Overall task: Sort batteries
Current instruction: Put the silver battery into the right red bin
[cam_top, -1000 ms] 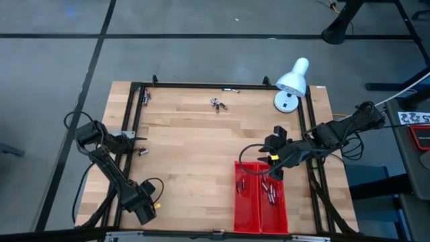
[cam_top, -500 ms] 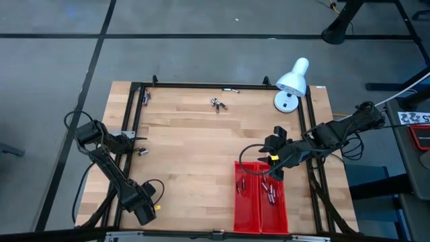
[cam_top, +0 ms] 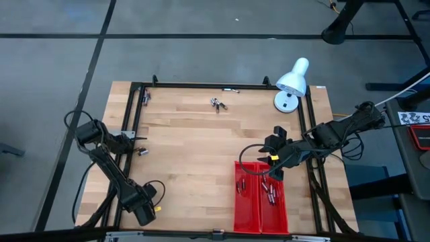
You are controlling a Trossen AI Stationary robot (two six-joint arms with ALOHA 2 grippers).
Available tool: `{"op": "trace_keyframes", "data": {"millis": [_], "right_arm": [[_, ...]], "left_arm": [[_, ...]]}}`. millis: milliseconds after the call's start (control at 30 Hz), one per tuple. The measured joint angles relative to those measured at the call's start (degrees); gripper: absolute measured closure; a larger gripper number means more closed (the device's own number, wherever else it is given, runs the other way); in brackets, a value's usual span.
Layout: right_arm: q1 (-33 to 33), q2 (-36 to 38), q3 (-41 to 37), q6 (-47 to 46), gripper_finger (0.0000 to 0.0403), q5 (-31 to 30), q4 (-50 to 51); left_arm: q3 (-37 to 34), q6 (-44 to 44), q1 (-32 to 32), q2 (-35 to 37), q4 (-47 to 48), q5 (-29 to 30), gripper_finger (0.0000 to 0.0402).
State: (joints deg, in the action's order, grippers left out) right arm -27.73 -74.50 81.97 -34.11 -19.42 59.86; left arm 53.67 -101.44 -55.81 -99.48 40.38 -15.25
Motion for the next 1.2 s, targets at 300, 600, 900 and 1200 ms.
{"op": "trace_keyframes", "data": {"millis": [300,600,900,1200], "right_arm": [[0.02,0.00,0.00,0.01,0.0260,-0.12,-0.04],[0.02,0.00,0.00,-0.04,0.0260,-0.48,-0.42],[0.00,0.00,0.00,-0.05,0.0260,-1.60,-3.23],[0.02,0.00,0.00,-1.85,0.0260,-6.73,-4.18]], "left_arm": [[0.38,4.08,4.70,3.88,0.61,7.17,0.0357],[2.55,13.78,13.93,12.63,1.46,18.68,0.0360],[3.41,26.21,23.29,19.89,-6.75,29.32,0.0364],[3.39,42.57,33.00,19.43,-25.74,29.36,0.0363]]}}
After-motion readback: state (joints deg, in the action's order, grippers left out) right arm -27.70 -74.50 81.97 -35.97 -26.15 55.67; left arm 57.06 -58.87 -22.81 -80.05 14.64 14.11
